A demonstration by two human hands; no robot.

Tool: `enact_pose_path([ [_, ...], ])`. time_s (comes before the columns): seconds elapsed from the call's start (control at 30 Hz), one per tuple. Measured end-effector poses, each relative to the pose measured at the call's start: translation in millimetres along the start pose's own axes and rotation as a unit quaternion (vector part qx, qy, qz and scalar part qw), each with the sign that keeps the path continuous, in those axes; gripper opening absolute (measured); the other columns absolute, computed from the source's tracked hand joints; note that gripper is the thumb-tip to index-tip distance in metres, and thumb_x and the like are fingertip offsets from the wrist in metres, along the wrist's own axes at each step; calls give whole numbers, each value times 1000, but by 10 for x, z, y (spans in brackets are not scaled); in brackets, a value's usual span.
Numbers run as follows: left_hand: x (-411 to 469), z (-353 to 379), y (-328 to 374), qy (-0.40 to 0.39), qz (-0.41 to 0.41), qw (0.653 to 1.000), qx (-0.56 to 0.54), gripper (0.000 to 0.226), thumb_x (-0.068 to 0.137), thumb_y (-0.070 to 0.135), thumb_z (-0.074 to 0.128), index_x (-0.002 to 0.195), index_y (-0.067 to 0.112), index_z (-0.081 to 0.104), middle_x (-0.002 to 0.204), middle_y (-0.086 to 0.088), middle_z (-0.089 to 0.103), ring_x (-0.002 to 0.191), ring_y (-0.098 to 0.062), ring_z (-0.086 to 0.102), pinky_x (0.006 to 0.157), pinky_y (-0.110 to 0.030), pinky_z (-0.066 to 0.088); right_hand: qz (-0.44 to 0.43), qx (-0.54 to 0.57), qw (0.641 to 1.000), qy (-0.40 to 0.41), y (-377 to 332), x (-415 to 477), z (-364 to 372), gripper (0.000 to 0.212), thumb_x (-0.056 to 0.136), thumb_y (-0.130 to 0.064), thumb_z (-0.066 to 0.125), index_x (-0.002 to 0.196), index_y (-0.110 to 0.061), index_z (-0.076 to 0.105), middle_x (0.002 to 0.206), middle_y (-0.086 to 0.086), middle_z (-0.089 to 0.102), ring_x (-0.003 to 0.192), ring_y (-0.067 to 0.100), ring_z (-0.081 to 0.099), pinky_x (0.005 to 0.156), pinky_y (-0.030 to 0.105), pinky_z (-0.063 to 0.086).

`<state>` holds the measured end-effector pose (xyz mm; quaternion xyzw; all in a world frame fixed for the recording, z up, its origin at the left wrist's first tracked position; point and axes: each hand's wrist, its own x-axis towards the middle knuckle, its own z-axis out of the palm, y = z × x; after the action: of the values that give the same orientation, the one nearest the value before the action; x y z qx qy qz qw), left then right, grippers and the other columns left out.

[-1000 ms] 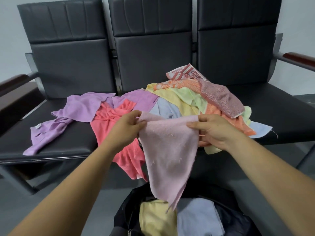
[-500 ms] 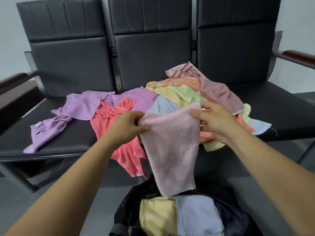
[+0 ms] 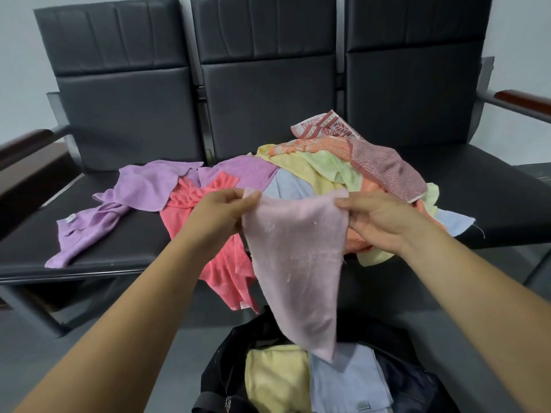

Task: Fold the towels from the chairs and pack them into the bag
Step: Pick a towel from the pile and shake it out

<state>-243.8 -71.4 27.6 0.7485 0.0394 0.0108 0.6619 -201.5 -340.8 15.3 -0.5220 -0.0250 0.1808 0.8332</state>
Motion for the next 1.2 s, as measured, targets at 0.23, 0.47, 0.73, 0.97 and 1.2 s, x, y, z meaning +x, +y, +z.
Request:
enact_pose_path([
  [0.23,5,-9,-27,102,169,933,300,6,95,17,68,98,20,64,75,12,60,67,-3,54,61,-12,38,-249,-367,893,78,59,-39,28,14,96,-14,68,108,-21,73,91,14,76,92,33,73,88,46,60],
  [0.47,-45,43,69,126,146,957,217,23,95,36,66,99,14,62,73,-1,66,55,1,51,56,-14,44,-214,-300,925,94,16,-19,88,14,95,-19,70,109,-20,73,96,2,78,93,19,74,82,39,58],
  [0.73,-75,-27,174,-34,130,990,36,36,93,2,67,124,20,65,114,0,76,109,-13,70,94,-25,55,-26,66,997,-8,-125,-34,105,43,85,-13,72,125,1,65,124,14,71,118,22,68,101,34,54],
  [0.97,-80,5,121,153,170,941,250,4,98,20,64,99,20,68,88,1,76,86,-17,71,80,-27,53,-147,-214,962,83,-71,-81,142,11,92,-7,71,103,-7,74,104,13,76,97,25,73,80,34,61],
  [1.2,-56,-2,167,116,93,988,42,53,94,36,70,91,-16,58,77,-17,57,72,-24,55,83,-48,57,-64,-73,992,83,-84,-61,151,36,90,-17,72,122,0,68,110,12,74,97,24,70,89,40,58],
])
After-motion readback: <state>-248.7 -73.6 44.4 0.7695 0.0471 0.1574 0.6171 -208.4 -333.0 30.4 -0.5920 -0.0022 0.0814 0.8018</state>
